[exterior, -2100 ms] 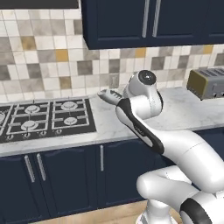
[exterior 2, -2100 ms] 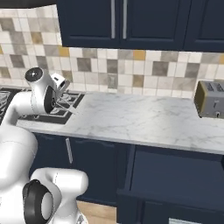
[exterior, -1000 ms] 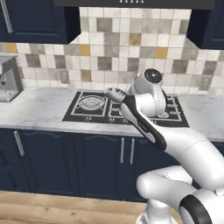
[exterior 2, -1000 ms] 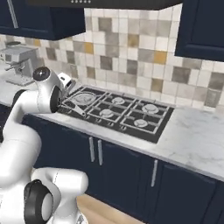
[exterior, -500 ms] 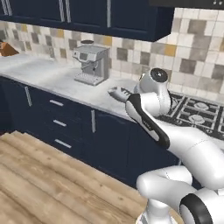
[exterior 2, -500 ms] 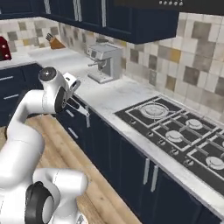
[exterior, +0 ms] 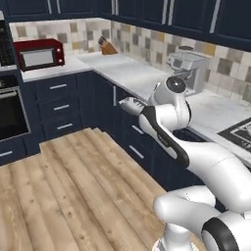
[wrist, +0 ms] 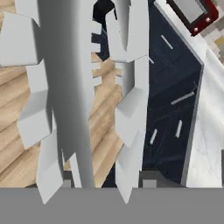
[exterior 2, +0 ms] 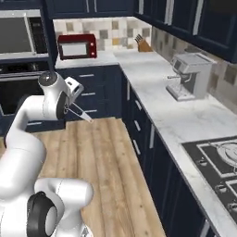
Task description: Take the tongs from the drawer on the right and place them on the dining counter next to the tray containing the hot dog.
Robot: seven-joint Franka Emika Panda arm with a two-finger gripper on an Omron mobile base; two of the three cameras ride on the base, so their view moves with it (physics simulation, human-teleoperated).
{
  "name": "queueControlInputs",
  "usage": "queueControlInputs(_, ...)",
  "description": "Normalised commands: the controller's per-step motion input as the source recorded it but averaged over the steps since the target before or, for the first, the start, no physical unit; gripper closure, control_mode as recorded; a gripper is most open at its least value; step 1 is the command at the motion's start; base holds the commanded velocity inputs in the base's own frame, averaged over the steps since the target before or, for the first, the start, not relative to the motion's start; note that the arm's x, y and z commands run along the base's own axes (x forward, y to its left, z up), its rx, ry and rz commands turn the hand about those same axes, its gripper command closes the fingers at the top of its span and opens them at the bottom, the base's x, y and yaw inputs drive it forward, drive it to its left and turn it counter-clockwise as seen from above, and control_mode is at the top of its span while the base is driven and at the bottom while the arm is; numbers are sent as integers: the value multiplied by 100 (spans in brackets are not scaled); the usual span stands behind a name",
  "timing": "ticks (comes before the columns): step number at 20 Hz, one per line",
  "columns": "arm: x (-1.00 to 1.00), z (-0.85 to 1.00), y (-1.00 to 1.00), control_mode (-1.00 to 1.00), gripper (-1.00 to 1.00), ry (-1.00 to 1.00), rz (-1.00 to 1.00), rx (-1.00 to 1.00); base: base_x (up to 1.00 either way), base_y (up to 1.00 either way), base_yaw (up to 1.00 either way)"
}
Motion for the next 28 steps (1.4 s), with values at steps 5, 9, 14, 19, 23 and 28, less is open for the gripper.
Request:
queueControlInputs(5, 0, 0, 0, 100, 100, 0, 0, 0, 12, 13, 58)
queueControlInputs(9, 0, 0, 0, 100, 100, 0, 0, 0, 40, 6, 45)
queueControlInputs(14, 0, 0, 0, 100, 100, 0, 0, 0, 89, -11, 19)
queueControlInputs(19, 0, 0, 0, 100, 100, 0, 0, 0, 100, -1, 10)
queueControlInputs(23, 0, 0, 0, 100, 100, 0, 0, 0, 96, 2, 20)
queueControlInputs(28, 0, 0, 0, 100, 100, 0, 0, 0, 77, 19, 38)
